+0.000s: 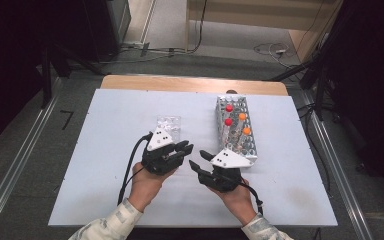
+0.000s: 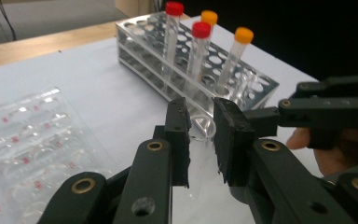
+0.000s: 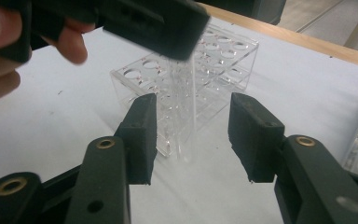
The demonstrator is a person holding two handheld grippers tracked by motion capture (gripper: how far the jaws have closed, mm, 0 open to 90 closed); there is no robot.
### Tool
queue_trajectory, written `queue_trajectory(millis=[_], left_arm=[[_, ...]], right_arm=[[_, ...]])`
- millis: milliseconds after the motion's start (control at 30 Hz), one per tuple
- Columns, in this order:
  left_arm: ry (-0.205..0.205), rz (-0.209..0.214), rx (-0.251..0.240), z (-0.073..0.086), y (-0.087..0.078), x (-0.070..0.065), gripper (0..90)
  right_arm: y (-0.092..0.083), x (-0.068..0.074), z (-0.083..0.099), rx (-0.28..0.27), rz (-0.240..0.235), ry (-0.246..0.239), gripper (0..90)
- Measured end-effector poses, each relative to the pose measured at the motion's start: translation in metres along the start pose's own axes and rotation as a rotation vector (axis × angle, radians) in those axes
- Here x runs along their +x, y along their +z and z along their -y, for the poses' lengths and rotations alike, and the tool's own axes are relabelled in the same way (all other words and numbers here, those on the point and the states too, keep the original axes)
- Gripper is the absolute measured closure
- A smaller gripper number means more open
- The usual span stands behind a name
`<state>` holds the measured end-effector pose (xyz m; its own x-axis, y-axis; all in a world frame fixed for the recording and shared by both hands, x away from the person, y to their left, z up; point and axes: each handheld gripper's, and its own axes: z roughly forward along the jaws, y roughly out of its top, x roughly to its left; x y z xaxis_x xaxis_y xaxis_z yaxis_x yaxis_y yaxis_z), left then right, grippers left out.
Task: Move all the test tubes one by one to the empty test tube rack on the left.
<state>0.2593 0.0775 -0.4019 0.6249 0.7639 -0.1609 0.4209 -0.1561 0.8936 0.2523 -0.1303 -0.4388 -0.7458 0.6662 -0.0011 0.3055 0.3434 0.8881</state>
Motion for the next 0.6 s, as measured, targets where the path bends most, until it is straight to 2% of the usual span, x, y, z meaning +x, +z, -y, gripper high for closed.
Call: queue_trajectory(millis=[400, 500, 600], left_arm=[[-0.052, -0.069, -0.094, -0.014, -0.024, 0.027, 76.5], [-0.044, -0.094, -0.103, -0.016, -0.026, 0.030, 76.6], [-0.031, -0.118, -0.092, -0.014, -0.023, 0.033, 76.6]], right_arm=[[-0.013, -0.008, 0.001, -0.026, 0.015, 0.014, 49.5], [-0.012, -0.008, 0.001, -0.026, 0.015, 0.014, 49.5], [-0.012, -0.007, 0.001, -0.026, 0.012, 0.004, 50.3]])
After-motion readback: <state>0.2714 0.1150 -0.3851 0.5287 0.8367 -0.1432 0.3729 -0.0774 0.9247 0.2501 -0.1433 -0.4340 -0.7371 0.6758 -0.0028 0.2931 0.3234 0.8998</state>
